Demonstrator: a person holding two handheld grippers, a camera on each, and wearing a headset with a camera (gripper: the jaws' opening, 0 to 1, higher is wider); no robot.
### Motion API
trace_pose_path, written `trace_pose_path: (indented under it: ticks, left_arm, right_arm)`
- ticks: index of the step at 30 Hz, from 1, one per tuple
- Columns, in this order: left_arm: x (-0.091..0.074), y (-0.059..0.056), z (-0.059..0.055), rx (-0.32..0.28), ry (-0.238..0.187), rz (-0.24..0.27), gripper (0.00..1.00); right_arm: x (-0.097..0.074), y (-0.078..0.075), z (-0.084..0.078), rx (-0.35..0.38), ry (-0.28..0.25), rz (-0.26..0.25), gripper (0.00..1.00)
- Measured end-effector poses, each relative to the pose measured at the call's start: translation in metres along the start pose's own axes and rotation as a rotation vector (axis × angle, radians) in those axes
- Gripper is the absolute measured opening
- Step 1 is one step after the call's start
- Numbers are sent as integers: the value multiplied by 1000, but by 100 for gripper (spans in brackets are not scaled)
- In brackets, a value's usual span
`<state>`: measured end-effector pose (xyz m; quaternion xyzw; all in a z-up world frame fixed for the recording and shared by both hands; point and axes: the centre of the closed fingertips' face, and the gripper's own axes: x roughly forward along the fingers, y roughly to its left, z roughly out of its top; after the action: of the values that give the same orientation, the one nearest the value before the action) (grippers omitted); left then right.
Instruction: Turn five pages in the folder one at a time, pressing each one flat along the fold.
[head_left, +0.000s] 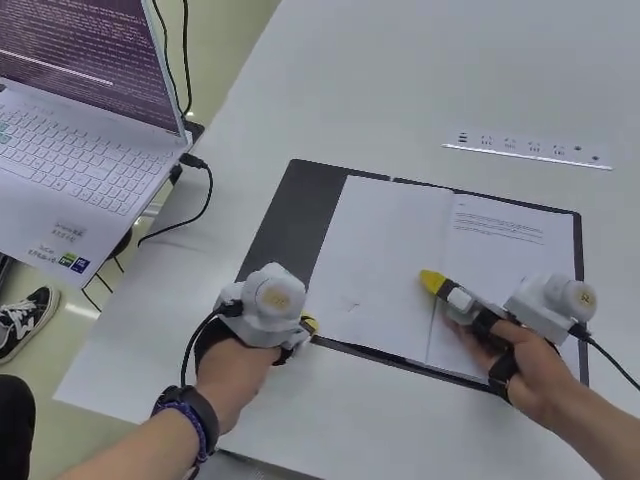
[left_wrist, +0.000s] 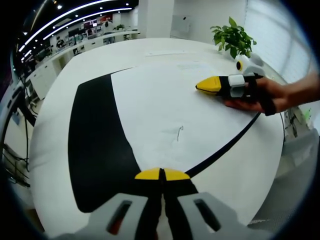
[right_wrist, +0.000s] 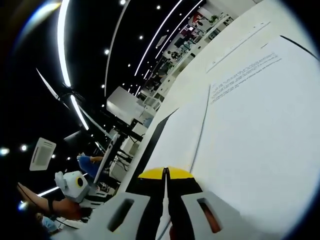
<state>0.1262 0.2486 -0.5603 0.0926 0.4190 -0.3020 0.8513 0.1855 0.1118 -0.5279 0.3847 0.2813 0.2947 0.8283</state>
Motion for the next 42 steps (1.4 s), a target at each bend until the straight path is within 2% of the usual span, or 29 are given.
trace_pose_path:
  ticks: [3, 10, 29, 42]
  left_arm:
    - [0, 0, 0, -1, 1, 0, 0]
    - [0, 0, 0, 3, 2, 2, 0]
    - [0, -1, 0, 2, -2, 8, 0]
    - [0, -1, -1, 24, 0, 8, 0]
  right_arm:
    - [-4, 4, -8, -5, 18, 6, 0]
    - [-12, 1, -20, 3, 34, 12, 0]
    - [-32, 5, -47, 11, 77, 30, 0]
    - [-45, 11, -61, 9, 98, 33, 0]
